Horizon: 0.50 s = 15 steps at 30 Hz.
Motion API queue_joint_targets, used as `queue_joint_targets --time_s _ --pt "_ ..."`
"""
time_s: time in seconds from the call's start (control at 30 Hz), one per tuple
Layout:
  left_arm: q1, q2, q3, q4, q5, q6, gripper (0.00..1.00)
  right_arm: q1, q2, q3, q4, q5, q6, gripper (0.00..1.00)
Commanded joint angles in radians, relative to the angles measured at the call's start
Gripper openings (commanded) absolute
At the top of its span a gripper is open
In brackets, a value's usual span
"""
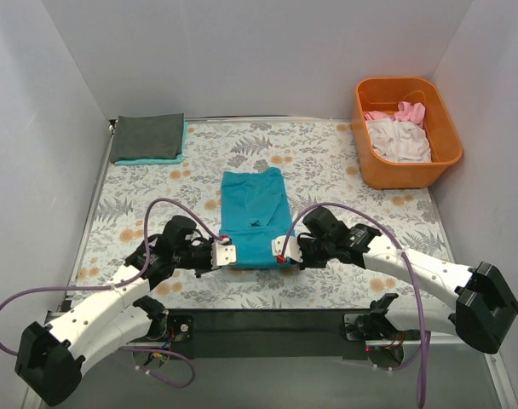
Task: Fold and stack the t-shirts
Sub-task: Fold the tshirt
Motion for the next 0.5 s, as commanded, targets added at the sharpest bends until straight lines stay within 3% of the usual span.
queue_joint_targets --time_s 0.0,0.17,0.3,0.33,0.47 --pt "-0.003 -0.061 0.104 -0.175 0.036 -0.039 0.00 -0.001 -0.017 0.092 -0.138 -0.017 0.014 0.01" --pt "0.043 -0.058 0.187 -0.197 -0.014 -0.039 0.00 -0.037 0.009 0.198 -0.158 0.000 -0.041 0.01" --pt "0.159 -0.001 0.236 -0.137 0.047 -0.029 0.00 -0.078 0.063 0.267 -0.156 0.001 -0.095 0.01" --pt "0.231 0.023 0.270 -0.117 0.075 -0.024 0.00 -0.089 0.078 0.284 -0.156 -0.002 -0.103 0.01" --pt "0.356 0.187 0.363 -0.058 0.149 -0.019 0.00 -0.164 0.187 0.390 -0.155 -0.026 -0.146 0.01"
